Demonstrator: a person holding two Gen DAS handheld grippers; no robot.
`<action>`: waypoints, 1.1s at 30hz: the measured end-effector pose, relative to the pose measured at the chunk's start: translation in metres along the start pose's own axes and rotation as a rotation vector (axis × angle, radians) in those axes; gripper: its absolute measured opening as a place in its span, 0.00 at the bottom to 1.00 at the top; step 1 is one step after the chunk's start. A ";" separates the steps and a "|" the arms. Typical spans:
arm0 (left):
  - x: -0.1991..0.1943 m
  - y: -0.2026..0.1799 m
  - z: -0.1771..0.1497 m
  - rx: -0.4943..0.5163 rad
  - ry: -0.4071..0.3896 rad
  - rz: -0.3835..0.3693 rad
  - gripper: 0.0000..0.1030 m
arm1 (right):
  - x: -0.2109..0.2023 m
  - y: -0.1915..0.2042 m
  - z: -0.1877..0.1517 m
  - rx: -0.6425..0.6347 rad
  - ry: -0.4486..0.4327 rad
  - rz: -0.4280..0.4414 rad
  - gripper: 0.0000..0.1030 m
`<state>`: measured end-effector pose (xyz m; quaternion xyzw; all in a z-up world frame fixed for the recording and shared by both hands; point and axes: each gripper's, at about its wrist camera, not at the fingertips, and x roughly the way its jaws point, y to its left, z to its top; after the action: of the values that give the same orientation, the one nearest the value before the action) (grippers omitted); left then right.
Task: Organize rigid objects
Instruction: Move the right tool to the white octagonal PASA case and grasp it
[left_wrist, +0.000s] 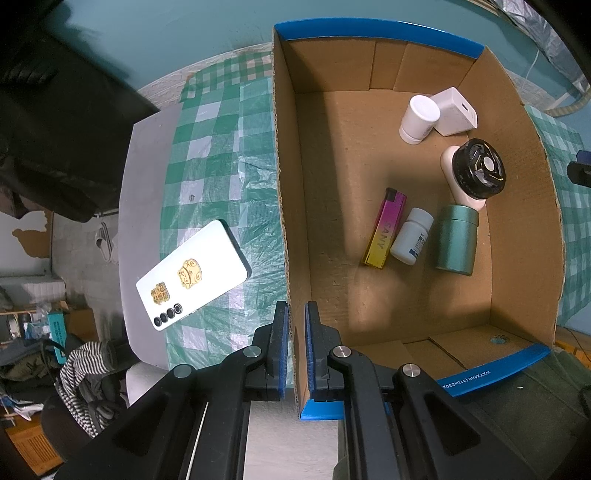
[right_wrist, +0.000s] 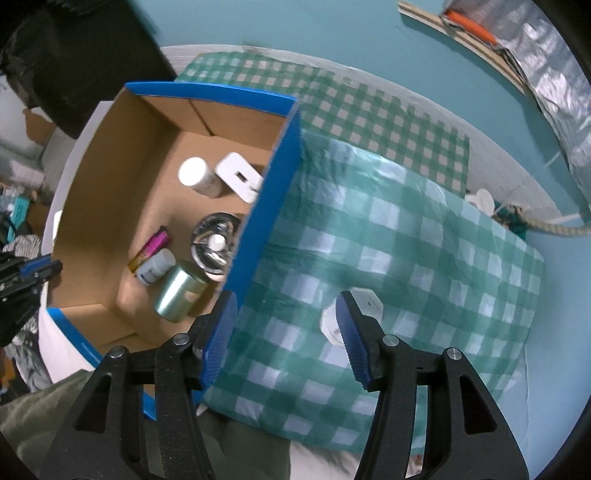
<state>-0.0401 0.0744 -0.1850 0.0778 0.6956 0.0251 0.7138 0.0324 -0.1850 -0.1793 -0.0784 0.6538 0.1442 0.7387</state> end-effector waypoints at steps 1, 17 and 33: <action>0.000 0.000 0.000 0.000 0.000 0.000 0.08 | 0.002 -0.004 -0.001 0.011 0.004 -0.002 0.57; 0.000 -0.001 0.000 0.000 0.000 0.000 0.08 | 0.051 -0.084 -0.018 0.405 0.080 0.059 0.58; 0.001 -0.001 0.000 -0.003 0.000 0.001 0.08 | 0.102 -0.102 -0.031 0.596 0.157 0.044 0.58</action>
<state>-0.0402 0.0735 -0.1860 0.0772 0.6954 0.0265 0.7140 0.0455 -0.2803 -0.2915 0.1451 0.7239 -0.0445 0.6730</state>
